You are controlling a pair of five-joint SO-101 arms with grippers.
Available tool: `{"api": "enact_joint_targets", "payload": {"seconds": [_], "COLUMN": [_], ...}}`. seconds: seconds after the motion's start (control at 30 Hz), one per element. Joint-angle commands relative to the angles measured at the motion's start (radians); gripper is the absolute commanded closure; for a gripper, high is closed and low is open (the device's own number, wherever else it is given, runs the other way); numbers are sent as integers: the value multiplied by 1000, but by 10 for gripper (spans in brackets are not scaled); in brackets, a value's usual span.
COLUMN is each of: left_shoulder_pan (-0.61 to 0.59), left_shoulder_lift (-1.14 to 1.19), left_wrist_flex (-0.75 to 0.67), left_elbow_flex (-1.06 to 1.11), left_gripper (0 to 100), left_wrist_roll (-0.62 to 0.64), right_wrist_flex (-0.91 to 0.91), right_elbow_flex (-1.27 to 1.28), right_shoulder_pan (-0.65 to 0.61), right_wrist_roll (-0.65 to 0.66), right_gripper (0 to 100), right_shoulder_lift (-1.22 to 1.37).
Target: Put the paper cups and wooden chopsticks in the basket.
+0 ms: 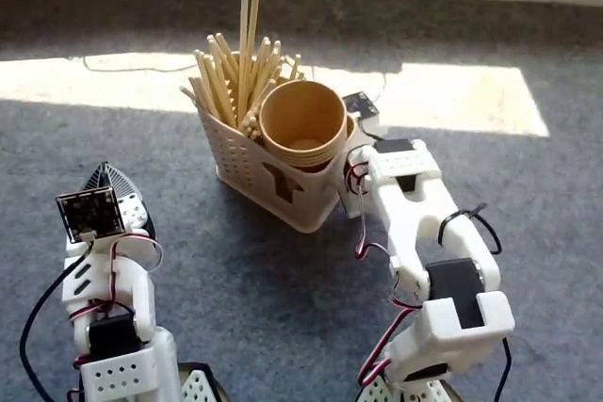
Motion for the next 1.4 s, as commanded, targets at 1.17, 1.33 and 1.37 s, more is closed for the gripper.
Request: {"api": "enact_joint_targets", "payload": {"seconds": [1.17, 1.33, 1.37], "left_shoulder_pan": [-4, -4, -4], "left_shoulder_lift": [-15, -15, -15], "left_wrist_flex": [-20, -20, -20], "left_elbow_flex": [21, 21, 21], "left_gripper": [989, 989, 989], "left_wrist_roll": [9, 9, 9], "right_wrist_flex": [194, 194, 196], "right_elbow_flex": [-839, -854, -854], "right_shoulder_pan": [99, 91, 93], "right_wrist_roll": [230, 230, 230], "right_gripper": [872, 875, 892], "right_shoulder_lift": [487, 549, 552]}}
